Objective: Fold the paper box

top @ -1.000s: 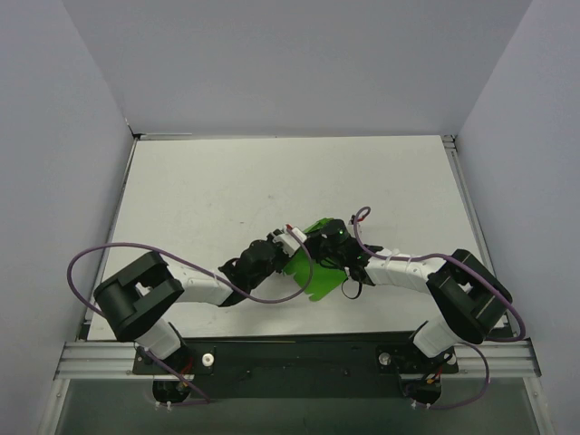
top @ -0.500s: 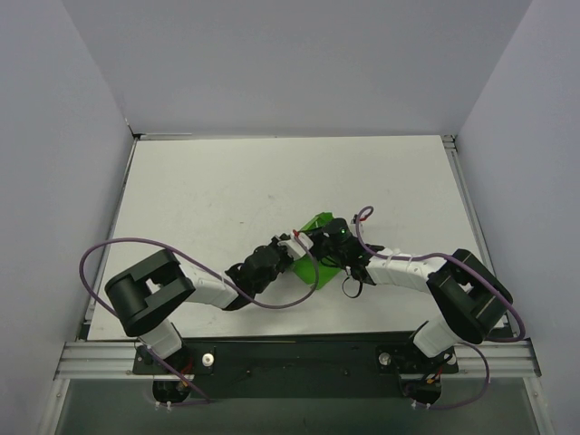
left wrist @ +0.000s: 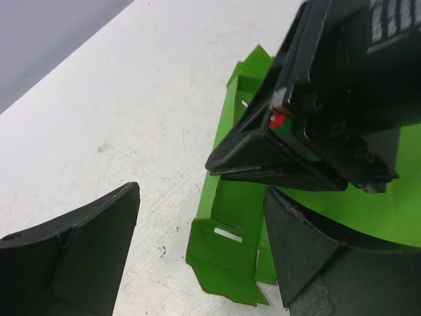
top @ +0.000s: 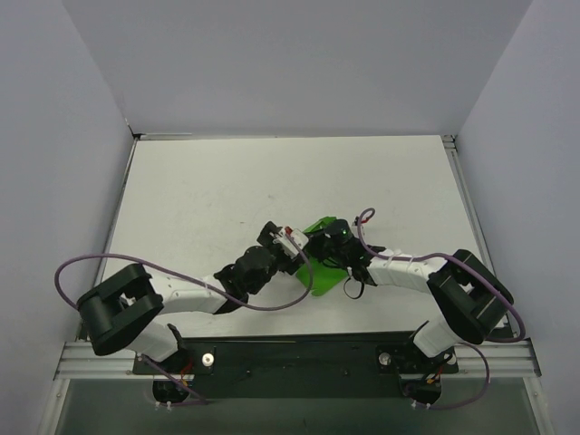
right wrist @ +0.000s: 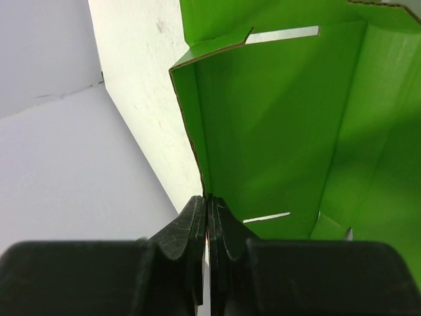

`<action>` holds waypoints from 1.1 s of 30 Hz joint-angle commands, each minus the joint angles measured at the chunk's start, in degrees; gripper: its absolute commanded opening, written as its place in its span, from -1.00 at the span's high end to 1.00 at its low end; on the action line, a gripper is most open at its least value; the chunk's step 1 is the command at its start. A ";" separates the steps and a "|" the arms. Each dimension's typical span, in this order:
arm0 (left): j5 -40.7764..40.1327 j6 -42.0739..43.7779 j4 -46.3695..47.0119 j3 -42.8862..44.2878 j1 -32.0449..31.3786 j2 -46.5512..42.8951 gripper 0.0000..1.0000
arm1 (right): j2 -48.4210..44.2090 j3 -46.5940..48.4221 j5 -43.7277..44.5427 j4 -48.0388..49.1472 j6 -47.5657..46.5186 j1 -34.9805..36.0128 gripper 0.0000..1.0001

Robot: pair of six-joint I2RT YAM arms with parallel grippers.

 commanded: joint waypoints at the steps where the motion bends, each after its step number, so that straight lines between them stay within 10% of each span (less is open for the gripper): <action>1: 2.37 -8.42 -4.04 -0.97 0.04 -7.59 -0.73 | -1.60 0.61 0.69 -2.84 0.64 -0.20 1.00; 15: 6.78 -31.73 -19.18 0.61 3.55 -5.49 -0.68 | -2.65 -0.27 2.18 -3.36 0.11 -0.12 1.00; 27: 8.00 -35.60 -22.59 4.65 5.92 -0.56 1.00 | -3.79 -1.93 1.66 -0.12 -3.74 -0.12 1.00; 31: 12.47 -35.33 -30.84 8.68 9.00 -1.53 1.00 | -8.26 -3.51 2.96 -0.81 -12.79 0.14 0.02; 33: 15.90 -35.25 -35.93 10.88 11.01 -1.79 1.00 | -13.09 -4.57 4.55 -2.04 -21.22 1.28 -0.14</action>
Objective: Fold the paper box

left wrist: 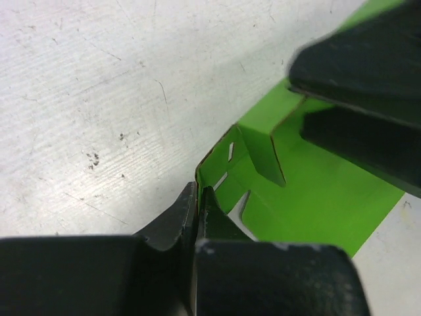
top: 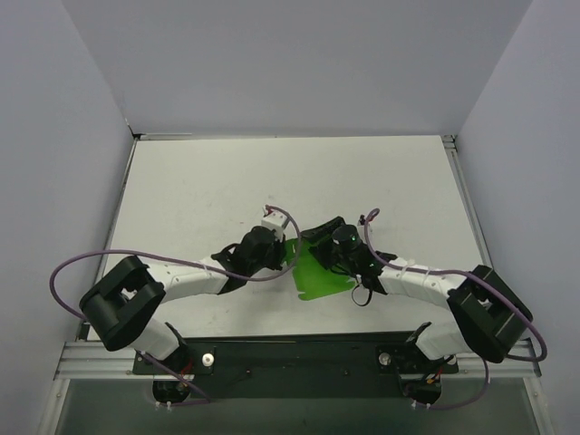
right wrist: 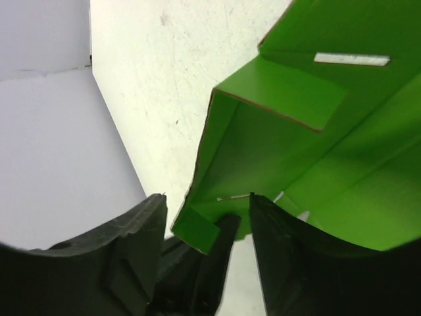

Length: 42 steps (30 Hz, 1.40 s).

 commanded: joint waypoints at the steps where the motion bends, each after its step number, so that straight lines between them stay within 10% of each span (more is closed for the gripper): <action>1: 7.54 -0.17 -10.40 5.80 3.87 -1.03 1.00 | -9.52 -2.17 5.18 -2.17 -16.82 2.18 -0.21; 9: 18.52 -1.39 -22.99 11.60 8.36 0.99 1.00 | -22.54 -6.47 20.31 -8.08 -47.30 15.71 -0.15; 19: 33.64 -3.94 -27.12 15.12 13.46 4.33 1.00 | -9.03 0.46 24.62 -6.49 -67.10 26.87 0.10; 42: 37.43 -5.09 -27.38 14.59 15.13 5.21 1.00 | 12.70 14.09 31.74 -13.08 -73.19 33.48 0.17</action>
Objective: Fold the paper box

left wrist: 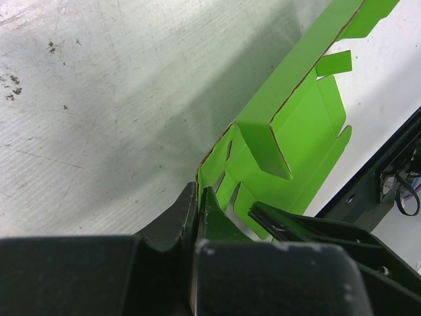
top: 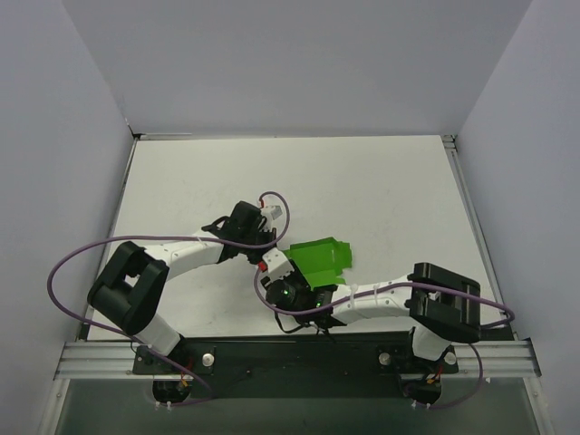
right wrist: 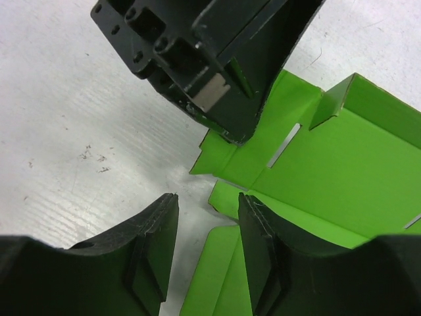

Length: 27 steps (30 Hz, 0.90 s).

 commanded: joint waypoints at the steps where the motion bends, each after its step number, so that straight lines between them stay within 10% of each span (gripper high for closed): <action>1: 1.52 0.09 -0.23 1.87 0.38 -0.23 1.00 | 2.84 3.70 4.77 -2.79 -0.97 0.45 0.17; 19: 1.26 1.06 -1.38 1.78 0.38 -0.94 1.00 | 8.39 6.61 8.82 -6.83 1.31 -0.60 0.68; 27: 0.20 3.69 -1.99 1.78 0.38 -1.38 1.00 | -0.04 -0.94 -2.67 -4.03 10.27 -8.23 1.00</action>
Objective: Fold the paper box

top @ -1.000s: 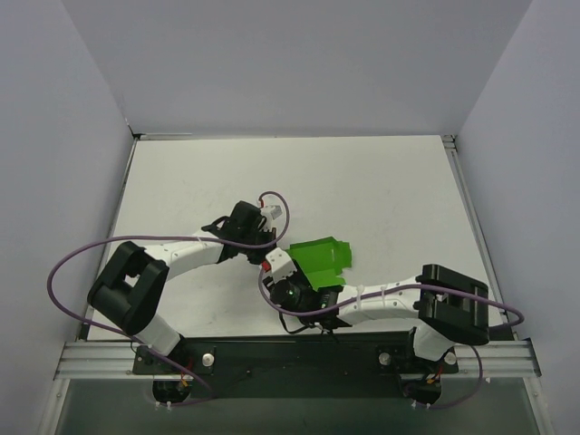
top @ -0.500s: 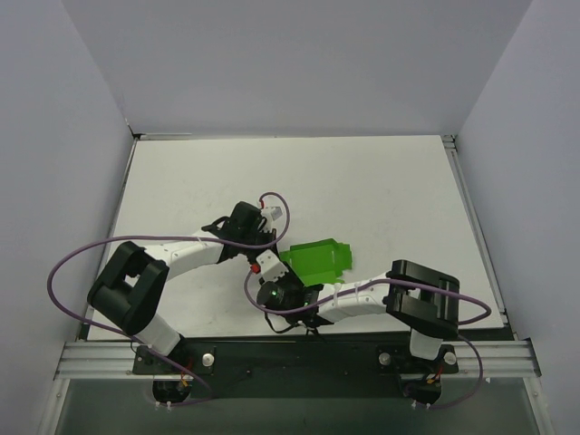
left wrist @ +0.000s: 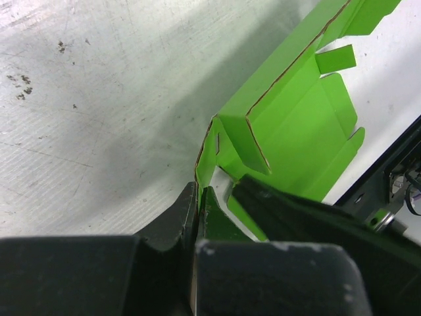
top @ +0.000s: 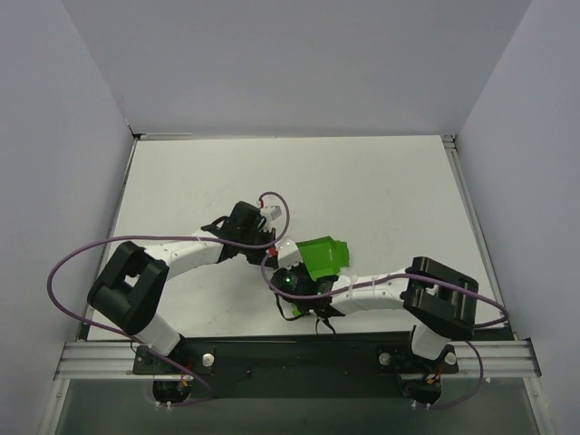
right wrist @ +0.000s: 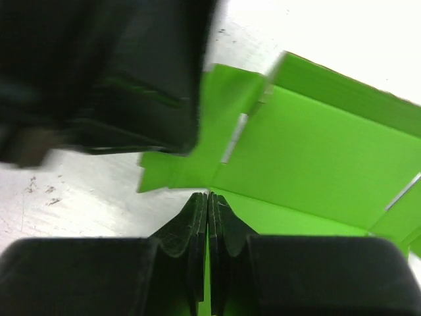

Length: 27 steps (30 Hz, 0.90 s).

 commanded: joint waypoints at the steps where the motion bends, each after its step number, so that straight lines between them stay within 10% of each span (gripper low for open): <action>1: 0.31 2.95 -1.16 1.78 0.22 -1.46 1.00 | -5.69 -5.88 -6.86 0.65 7.21 -5.77 1.00; 12: 1.72 5.15 0.94 1.43 -0.57 -2.25 1.00 | -6.05 -9.68 -16.37 0.06 14.78 -14.04 1.00; 27: 1.19 5.50 0.68 2.39 -1.18 -3.49 1.00 | -4.03 -5.11 -4.51 -17.61 20.41 -12.99 0.96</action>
